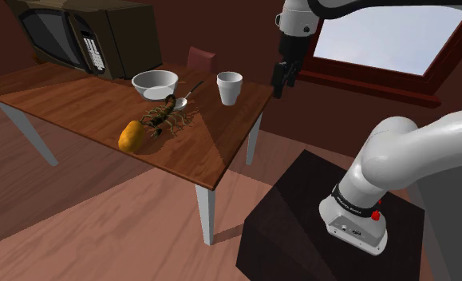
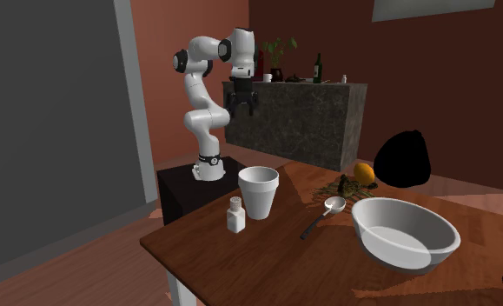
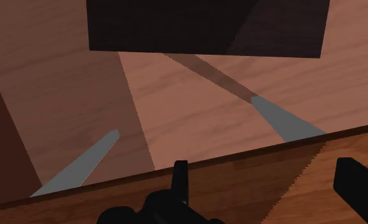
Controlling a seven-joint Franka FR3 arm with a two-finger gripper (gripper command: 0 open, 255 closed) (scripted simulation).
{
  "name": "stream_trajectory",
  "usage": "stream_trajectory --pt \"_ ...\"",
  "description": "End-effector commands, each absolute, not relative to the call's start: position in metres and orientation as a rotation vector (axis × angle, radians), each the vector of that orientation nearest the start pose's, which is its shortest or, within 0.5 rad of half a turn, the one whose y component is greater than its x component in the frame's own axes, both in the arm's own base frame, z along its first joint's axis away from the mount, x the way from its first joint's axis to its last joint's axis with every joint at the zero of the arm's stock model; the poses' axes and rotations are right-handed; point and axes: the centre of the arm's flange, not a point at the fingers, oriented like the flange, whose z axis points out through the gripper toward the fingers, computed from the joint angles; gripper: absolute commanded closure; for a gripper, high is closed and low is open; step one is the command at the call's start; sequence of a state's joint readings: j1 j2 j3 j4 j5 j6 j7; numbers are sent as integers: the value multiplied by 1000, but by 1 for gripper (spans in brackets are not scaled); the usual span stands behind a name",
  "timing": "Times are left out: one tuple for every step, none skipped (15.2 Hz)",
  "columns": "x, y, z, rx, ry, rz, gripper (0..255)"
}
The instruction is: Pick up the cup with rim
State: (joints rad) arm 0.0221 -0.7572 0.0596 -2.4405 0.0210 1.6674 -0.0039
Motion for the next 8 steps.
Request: stream_trajectory --pt "319 32 549 -3160 -106 25 0" --pt "331 28 546 -3160 -107 21 0" --pt "342 24 542 -3160 -109 16 0" --pt "354 20 539 -3161 -111 11 0" --pt "366 17 536 -3161 -113 6 0" --pt "377 13 532 -3161 -115 1 0" --pt "389 9 529 -3161 -117 -3 0" --pt "401 5 526 -3161 -118 -8 0"
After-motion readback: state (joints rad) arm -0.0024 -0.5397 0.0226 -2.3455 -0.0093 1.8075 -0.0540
